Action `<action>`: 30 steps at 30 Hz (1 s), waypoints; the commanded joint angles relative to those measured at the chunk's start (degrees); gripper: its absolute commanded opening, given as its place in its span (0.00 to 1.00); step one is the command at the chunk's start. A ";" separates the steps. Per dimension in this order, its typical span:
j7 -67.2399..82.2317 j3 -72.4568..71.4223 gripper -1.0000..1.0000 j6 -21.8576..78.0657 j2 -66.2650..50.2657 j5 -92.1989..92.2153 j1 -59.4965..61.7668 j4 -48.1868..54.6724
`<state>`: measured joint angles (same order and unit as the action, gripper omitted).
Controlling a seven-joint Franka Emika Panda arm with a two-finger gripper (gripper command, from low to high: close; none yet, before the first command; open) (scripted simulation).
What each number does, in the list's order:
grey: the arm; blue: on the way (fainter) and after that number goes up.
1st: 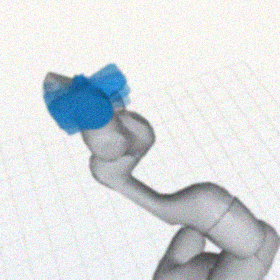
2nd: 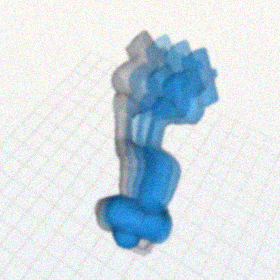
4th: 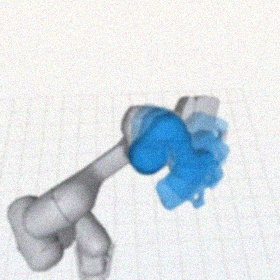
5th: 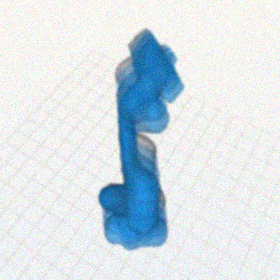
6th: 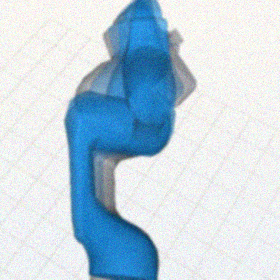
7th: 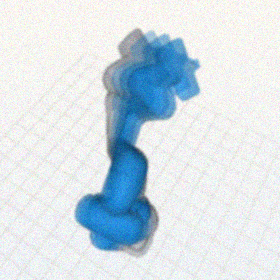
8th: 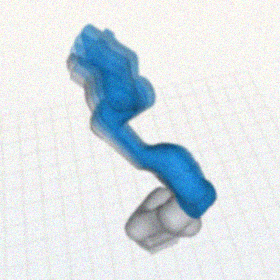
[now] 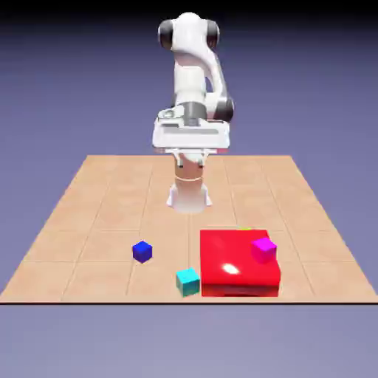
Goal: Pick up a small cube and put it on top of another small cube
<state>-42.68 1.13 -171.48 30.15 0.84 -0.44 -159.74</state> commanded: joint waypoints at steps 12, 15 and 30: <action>-2.20 11.20 0.50 25.13 -24.92 8.33 2.43 12.51; -2.74 14.00 0.50 31.42 -31.15 10.41 3.04 15.64; -0.51 17.68 0.00 39.84 -56.03 21.81 6.46 21.88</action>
<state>-43.19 18.81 -131.64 -25.88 22.64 6.02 -137.86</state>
